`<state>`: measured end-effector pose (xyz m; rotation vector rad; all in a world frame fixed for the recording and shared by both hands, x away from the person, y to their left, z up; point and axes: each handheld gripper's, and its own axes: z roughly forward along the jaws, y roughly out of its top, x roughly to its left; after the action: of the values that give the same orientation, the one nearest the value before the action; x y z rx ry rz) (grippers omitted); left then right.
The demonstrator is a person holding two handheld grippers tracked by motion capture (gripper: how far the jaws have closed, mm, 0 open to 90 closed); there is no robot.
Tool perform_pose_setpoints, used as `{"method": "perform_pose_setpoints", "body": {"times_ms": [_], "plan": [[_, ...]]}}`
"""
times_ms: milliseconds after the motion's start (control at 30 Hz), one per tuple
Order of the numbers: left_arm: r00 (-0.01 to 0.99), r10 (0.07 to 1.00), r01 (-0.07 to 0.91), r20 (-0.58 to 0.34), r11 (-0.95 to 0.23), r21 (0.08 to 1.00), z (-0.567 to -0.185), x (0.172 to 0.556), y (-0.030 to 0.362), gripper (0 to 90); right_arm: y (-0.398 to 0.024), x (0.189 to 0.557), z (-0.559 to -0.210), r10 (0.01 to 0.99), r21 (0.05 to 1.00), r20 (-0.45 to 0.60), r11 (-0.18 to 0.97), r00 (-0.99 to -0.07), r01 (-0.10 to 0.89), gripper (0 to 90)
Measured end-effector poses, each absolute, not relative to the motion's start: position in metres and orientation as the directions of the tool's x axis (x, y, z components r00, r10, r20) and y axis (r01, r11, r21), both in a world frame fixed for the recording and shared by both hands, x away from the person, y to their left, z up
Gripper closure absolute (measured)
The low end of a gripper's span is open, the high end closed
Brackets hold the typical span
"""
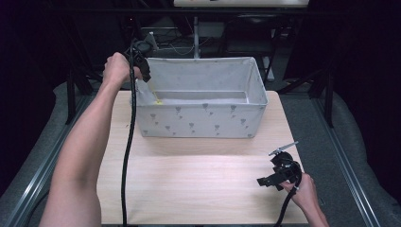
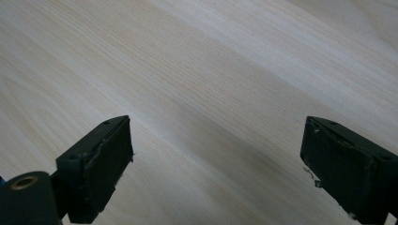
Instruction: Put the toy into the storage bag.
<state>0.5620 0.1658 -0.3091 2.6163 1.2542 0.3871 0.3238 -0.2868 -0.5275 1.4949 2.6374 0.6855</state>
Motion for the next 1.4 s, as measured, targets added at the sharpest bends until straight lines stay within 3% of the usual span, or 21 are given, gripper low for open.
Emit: {"method": "perform_pose_setpoints", "body": {"times_ms": [933,1200,1400], "plan": [[0.596,0.797,0.769,0.097,-0.602,0.214,-0.353,0.564,0.174,88.0,-0.287,0.324,-0.528,0.822,0.384,0.195,0.438,-0.535,0.813,8.9],[0.587,0.807,0.776,0.069,-0.585,0.237,-0.354,0.561,0.179,87.6,-0.286,0.324,-0.528,0.823,0.378,0.183,0.447,-0.539,0.811,8.9],[0.576,0.816,0.775,0.045,-0.562,0.289,-0.348,0.558,0.182,72.7,-0.286,0.324,-0.528,0.821,0.377,0.186,0.449,-0.54,0.811,8.9]]}}
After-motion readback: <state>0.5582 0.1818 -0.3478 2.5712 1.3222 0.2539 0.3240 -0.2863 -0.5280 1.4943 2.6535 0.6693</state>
